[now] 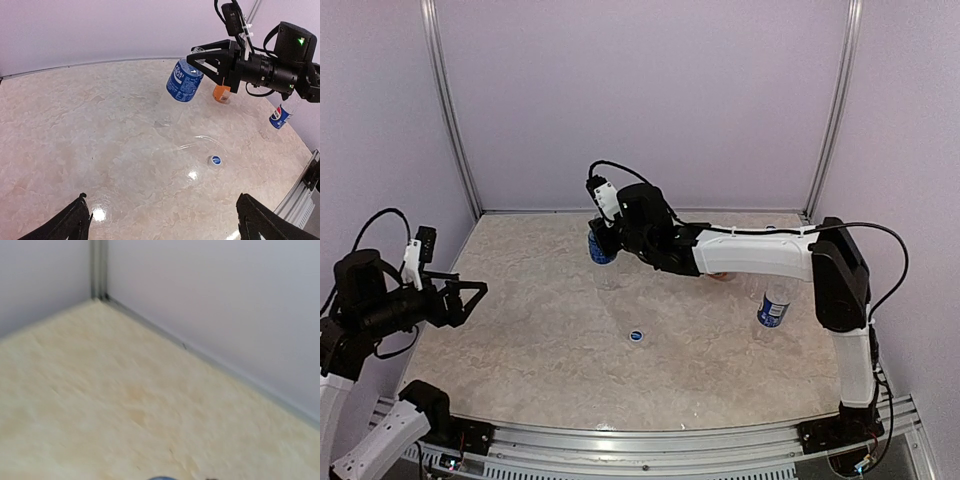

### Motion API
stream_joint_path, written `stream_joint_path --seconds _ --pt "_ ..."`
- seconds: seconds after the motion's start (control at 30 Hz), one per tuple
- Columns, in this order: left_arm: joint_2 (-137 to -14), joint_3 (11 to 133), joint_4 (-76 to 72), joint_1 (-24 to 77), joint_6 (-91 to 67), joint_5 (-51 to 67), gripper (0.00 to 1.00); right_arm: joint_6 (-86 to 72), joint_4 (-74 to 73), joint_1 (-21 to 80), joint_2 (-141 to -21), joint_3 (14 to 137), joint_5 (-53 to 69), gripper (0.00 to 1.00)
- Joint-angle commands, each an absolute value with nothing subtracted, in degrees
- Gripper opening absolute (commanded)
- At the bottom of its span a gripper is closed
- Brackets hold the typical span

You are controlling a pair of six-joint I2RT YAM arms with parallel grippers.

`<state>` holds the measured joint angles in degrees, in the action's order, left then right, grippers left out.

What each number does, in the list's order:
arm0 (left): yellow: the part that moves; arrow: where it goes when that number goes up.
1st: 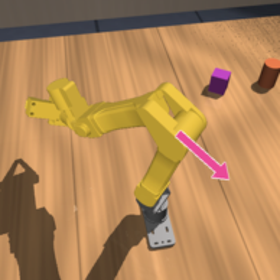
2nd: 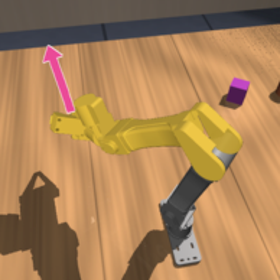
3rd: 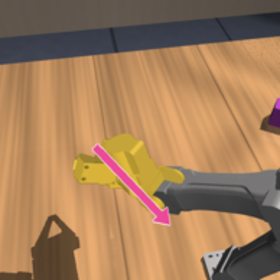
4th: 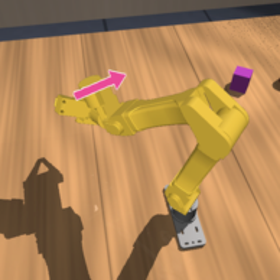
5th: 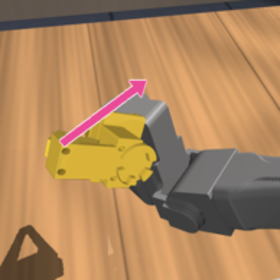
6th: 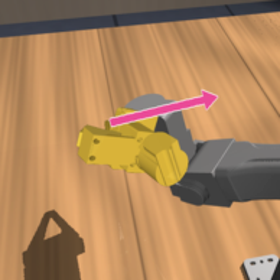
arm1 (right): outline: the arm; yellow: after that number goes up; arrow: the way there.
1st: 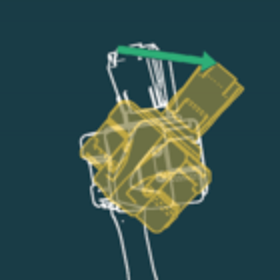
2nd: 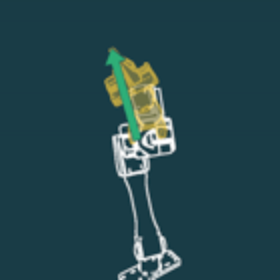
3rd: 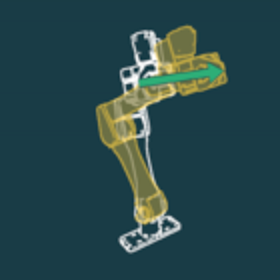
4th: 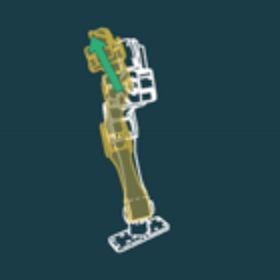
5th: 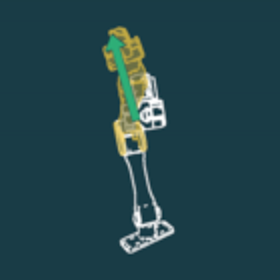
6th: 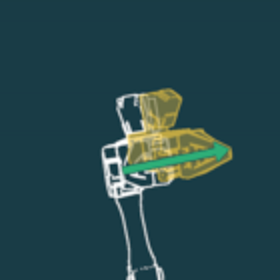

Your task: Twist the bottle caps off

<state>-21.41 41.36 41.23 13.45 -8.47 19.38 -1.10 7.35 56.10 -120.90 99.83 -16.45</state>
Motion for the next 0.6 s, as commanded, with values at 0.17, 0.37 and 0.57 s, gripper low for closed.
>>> stream_joint_path --seconds 0.17,0.37,0.57 --pt "-17.57 33.29 30.70 7.80 -20.00 16.39 0.99 -0.96 11.37 53.65 -126.33 99.63 -17.14 0.00" --pt "-15.90 31.86 29.62 5.76 -19.35 15.80 0.99 -1.75 10.34 53.62 -126.60 99.10 -16.17 0.03" --pt "-15.00 31.12 28.86 4.88 -19.25 17.80 0.99 -1.97 7.58 53.62 -125.17 100.90 -15.16 0.59"
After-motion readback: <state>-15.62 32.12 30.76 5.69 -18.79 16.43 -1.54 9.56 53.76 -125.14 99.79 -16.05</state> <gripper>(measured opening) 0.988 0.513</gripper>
